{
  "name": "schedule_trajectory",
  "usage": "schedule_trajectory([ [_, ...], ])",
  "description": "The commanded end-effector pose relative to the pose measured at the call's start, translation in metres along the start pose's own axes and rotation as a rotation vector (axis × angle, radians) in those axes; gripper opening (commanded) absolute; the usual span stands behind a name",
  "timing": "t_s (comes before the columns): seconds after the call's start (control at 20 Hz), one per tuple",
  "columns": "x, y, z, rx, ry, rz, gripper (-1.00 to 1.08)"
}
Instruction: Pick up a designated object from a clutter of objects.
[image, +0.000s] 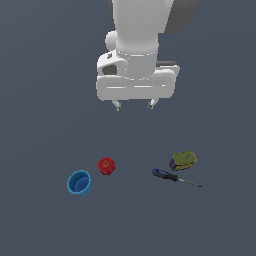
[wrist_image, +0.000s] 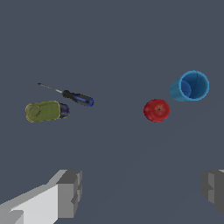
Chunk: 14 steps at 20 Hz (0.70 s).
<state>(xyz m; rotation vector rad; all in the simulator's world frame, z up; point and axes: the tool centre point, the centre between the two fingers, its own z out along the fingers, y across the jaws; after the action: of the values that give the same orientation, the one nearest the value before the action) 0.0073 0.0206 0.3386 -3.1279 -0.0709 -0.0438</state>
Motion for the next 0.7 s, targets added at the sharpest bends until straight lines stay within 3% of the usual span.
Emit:
schedule_trajectory([
  [0.0, 0.000, 0.000, 0.000, 0.000, 0.000, 0.000, 1.00],
  [0.45, -0.004, 0.028, 0.007, 0.005, -0.014, 0.082, 1.00],
  [0.65, -0.005, 0.028, 0.007, 0.006, -0.014, 0.085, 1.00],
])
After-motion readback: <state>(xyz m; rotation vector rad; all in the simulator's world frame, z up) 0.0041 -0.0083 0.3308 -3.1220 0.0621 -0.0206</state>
